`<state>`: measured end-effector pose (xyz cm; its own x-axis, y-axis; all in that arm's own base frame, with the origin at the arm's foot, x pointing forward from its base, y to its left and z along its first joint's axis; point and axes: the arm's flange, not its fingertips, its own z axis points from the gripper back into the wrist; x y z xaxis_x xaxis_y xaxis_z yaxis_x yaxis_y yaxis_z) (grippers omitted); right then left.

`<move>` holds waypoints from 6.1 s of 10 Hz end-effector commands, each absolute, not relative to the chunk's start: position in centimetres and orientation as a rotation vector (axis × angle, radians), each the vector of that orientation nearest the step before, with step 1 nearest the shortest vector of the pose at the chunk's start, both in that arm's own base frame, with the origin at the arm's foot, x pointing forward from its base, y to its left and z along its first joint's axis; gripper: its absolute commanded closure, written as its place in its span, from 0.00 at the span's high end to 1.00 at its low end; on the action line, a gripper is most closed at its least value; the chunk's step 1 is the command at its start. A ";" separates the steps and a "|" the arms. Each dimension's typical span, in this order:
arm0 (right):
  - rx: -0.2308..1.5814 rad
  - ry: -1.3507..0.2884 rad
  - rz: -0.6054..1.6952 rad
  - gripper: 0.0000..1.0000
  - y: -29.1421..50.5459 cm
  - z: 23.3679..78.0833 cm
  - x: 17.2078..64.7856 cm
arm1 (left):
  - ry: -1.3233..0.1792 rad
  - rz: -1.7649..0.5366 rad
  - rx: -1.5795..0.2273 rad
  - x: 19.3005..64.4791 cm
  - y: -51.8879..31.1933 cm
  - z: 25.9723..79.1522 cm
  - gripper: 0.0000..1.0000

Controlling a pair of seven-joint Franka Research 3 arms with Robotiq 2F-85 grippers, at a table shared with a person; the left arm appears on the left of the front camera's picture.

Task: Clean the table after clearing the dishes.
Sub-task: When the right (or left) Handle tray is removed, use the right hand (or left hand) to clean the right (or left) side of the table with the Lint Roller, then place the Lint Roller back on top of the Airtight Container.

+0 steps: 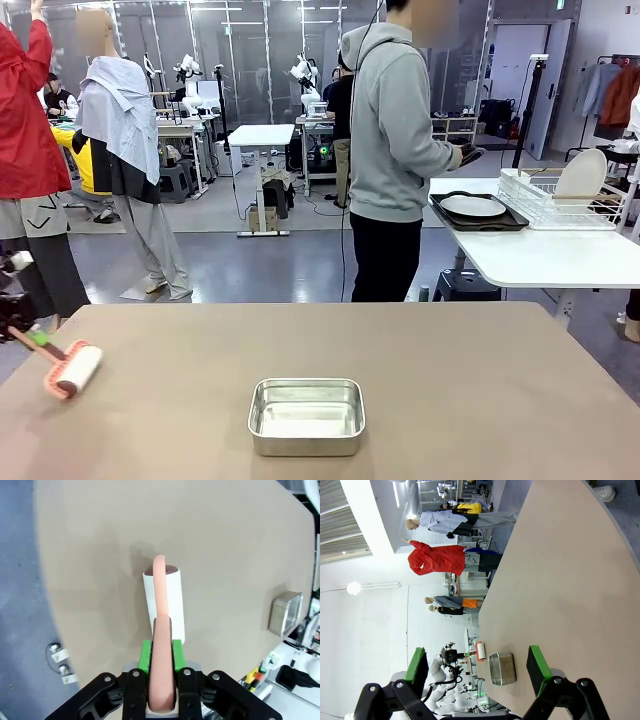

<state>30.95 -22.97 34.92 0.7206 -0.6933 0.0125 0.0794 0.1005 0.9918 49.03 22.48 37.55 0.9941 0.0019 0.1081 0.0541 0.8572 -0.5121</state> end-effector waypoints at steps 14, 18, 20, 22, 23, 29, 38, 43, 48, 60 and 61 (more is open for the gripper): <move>1.361 -0.559 -0.606 1.00 -23.0 35.2 30.7 | -0.141 -0.159 -0.505 43.2 24.3 46.2 0.20; 1.361 -0.559 -0.606 1.00 -23.0 35.2 30.7 | -0.123 -0.157 -0.492 43.4 24.1 45.8 0.20; 1.361 -0.559 -0.606 1.00 -23.0 35.2 30.7 | -0.157 -0.540 -0.361 46.8 16.1 52.5 0.20; 1.361 -0.559 -0.606 1.00 -23.0 35.2 30.7 | -0.161 -0.909 -0.230 46.5 4.6 57.3 0.20; 1.361 -0.559 -0.606 1.00 -23.0 35.2 30.7 | -0.141 -1.067 -0.192 45.1 -0.6 57.9 0.20; 1.361 -0.559 -0.606 1.00 -23.0 35.2 30.7 | -0.162 -1.680 0.038 32.0 -20.3 56.3 0.20; 1.361 -0.559 -0.606 1.00 -23.0 35.2 30.7 | -0.097 -1.721 0.019 36.1 -30.6 56.3 0.20; 1.361 -0.559 -0.606 1.00 -23.0 35.2 30.7 | 0.004 -1.666 -0.019 41.2 -36.5 50.7 0.20; 1.361 -0.559 -0.606 1.00 -23.0 35.2 30.7 | -0.013 -1.638 -0.013 43.4 -39.1 46.2 0.20; 1.361 -0.559 -0.606 1.00 -23.0 35.2 30.7 | 0.021 -1.540 0.014 47.4 -38.3 42.8 0.93; 1.361 -0.559 -0.606 1.00 -23.0 35.2 30.7 | -0.003 -1.539 0.028 47.5 -38.1 42.9 1.00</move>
<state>30.95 -22.97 34.93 0.7208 -0.6930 0.0127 0.0796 0.1009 0.9917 47.88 -38.25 42.72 0.0078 -1.0000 -0.0010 0.9995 0.0078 -0.0304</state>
